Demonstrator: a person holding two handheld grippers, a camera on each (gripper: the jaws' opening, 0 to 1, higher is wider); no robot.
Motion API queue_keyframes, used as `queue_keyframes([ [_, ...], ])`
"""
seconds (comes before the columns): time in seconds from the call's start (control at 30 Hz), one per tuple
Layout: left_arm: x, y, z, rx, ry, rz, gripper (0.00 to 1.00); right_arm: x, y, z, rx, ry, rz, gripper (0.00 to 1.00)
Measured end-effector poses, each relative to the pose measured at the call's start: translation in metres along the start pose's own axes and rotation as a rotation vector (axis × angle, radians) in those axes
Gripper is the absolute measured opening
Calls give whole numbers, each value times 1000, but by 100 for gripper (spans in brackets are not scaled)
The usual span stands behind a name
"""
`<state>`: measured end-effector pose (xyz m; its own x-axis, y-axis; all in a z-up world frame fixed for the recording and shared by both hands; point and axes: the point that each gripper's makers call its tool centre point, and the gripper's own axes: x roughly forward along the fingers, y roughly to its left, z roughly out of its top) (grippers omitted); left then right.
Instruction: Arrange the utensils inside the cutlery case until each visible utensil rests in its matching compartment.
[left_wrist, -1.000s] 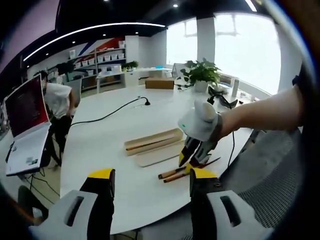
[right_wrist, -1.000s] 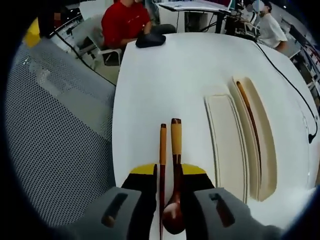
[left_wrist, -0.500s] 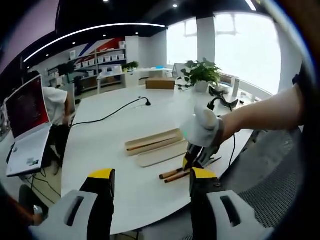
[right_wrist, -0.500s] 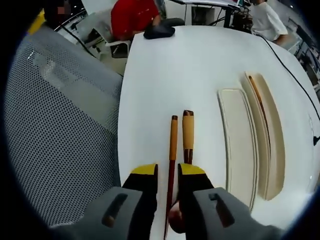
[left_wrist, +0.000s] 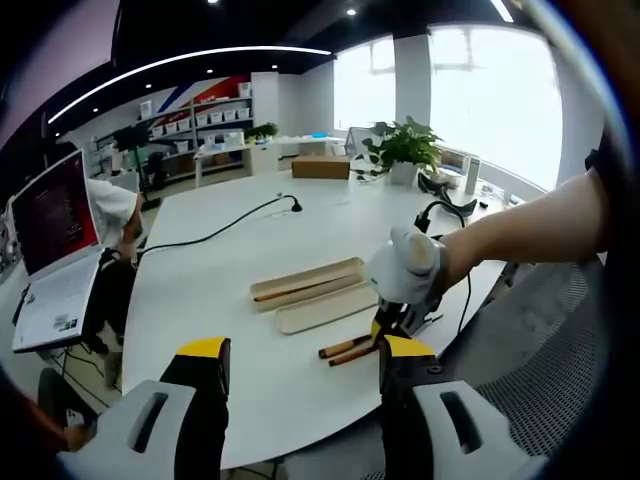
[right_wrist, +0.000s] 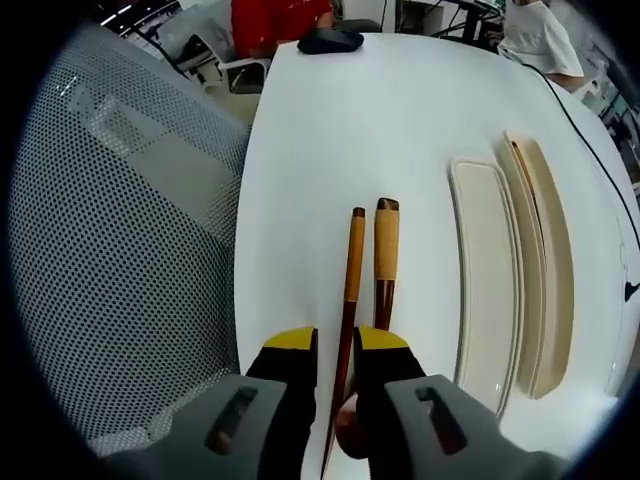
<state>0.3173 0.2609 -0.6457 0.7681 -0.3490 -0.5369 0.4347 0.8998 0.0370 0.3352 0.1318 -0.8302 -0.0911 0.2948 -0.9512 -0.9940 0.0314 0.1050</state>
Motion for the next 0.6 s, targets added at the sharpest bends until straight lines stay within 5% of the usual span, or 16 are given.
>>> queue_keyframes([
  [0.37, 0, -1, 0, 1, 2, -3, 61, 2, -3, 0, -83, 49, -45, 6],
  [0.6, 0, 0, 0, 1, -1, 2, 61, 0, -4, -4, -29, 42, -31, 7],
])
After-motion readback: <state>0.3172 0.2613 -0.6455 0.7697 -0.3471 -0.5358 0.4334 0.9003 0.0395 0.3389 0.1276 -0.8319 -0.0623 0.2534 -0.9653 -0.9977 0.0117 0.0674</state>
